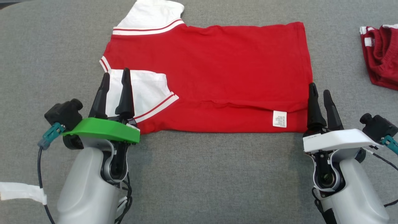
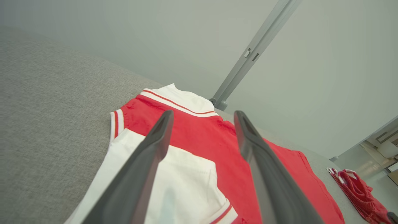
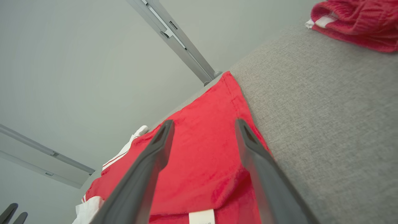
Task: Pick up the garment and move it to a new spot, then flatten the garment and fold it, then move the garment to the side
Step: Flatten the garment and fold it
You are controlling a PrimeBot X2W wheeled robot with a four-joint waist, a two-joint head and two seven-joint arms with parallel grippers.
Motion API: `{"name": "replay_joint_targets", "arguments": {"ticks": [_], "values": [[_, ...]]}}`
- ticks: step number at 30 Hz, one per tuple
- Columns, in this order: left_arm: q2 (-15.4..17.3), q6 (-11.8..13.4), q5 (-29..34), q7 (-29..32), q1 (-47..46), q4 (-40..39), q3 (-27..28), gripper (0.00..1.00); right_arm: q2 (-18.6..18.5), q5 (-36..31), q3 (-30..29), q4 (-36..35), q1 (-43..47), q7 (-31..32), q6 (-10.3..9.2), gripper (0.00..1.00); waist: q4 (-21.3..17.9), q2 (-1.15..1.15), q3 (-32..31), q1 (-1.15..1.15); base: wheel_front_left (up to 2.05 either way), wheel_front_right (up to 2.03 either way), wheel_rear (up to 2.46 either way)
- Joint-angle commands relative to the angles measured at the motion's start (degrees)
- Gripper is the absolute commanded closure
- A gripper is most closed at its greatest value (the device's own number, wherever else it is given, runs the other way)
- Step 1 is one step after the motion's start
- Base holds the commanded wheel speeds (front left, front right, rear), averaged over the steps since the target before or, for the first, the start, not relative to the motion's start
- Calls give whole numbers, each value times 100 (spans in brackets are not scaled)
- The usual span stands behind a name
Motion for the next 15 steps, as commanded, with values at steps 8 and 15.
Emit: {"name": "replay_joint_targets", "arguments": {"ticks": [8,15], "values": [[276,-13,-233,1,951,-277,127,0,-17,-897,-329,-483,578,3,8,0,115,9,-350,0,0,0,0],[494,-13,-423,48,1535,25,111,0,-16,-1274,-497,-503,956,3,8,0,177,9,-606,0,0,0,0]]}}
